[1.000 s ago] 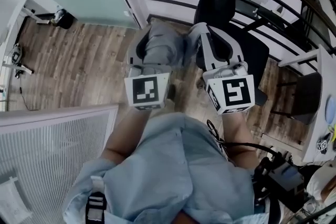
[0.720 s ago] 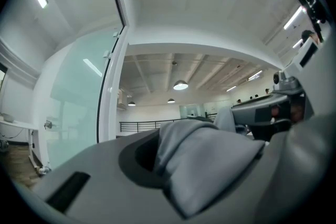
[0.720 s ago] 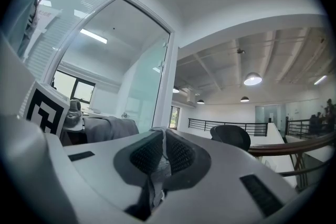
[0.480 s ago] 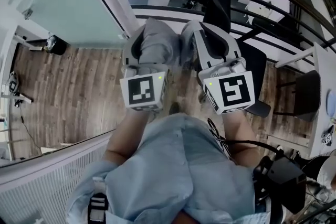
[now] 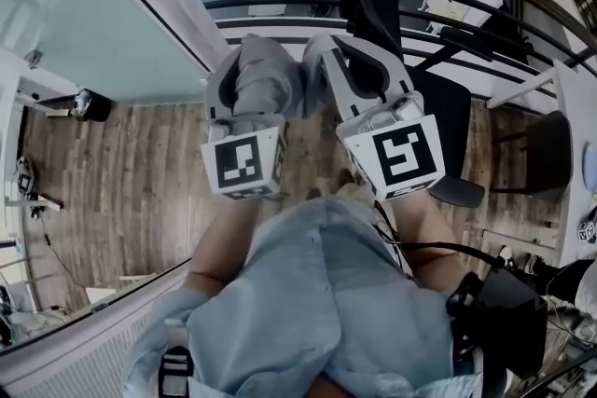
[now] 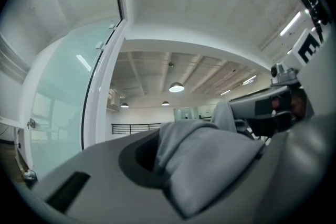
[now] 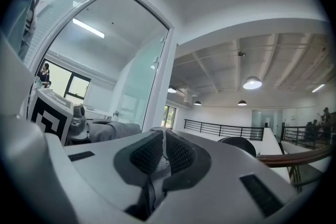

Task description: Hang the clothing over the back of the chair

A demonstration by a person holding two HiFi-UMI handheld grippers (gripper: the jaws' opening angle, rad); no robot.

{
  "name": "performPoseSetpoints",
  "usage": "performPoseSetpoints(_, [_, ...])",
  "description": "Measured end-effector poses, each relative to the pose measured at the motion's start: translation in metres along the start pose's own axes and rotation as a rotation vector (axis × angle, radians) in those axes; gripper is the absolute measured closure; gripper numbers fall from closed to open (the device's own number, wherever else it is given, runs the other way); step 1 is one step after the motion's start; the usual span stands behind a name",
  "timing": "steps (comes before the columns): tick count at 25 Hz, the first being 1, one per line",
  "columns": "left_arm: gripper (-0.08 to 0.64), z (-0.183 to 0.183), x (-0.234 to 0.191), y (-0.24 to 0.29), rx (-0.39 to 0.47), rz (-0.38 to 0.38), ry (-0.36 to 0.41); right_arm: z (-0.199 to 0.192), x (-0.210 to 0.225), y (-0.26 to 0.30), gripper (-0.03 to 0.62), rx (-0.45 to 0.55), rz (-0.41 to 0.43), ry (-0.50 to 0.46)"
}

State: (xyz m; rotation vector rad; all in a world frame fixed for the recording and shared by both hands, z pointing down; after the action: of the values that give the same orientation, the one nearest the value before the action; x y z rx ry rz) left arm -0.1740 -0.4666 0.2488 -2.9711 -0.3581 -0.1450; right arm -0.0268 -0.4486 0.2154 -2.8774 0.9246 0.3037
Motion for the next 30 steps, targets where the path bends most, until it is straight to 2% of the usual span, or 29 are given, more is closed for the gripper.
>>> performPoseSetpoints(5, [0.526,0.012,-0.007,0.029,0.023,-0.003,0.029,0.019,0.015,0.021,0.575,-0.003,0.033,0.015])
performPoseSetpoints(10, [0.526,0.074,0.006,0.065,0.105,-0.060,-0.002,0.083,0.065,0.013,0.575,0.105,0.040,-0.035])
performPoseSetpoints(14, [0.526,0.126,0.008,0.103,0.201,-0.107,0.006,0.128,0.121,0.009,0.575,0.179,-0.044,-0.069])
performPoseSetpoints(18, [0.526,0.155,0.017,0.142,0.258,-0.174,0.009,0.153,0.178,-0.001,0.575,0.252,-0.136,-0.104])
performPoseSetpoints(21, [0.526,0.167,0.022,0.170,0.276,-0.198,0.021,0.150,0.220,-0.006,0.574,0.258,-0.218,-0.103])
performPoseSetpoints(25, [0.526,0.173,0.026,0.193,0.269,-0.226,0.033,0.134,0.259,-0.020,0.575,0.205,-0.347,-0.077])
performPoseSetpoints(30, [0.526,0.131,0.035,0.208,0.142,-0.272,0.052,0.083,0.295,-0.039,0.575,0.081,-0.494,-0.039])
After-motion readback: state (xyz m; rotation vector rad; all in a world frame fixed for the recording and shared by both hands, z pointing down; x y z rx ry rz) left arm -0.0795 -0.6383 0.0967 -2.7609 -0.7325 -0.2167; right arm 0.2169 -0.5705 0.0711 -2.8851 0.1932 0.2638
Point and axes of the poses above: the fingertips, and each gripper's own axes: y forward along the fingers, x to its right, z out of its top, the point moved 6 cm from there along -y, backward along the fingers, and after that the axes turned 3 degrees about z, right-handed, at the moved point
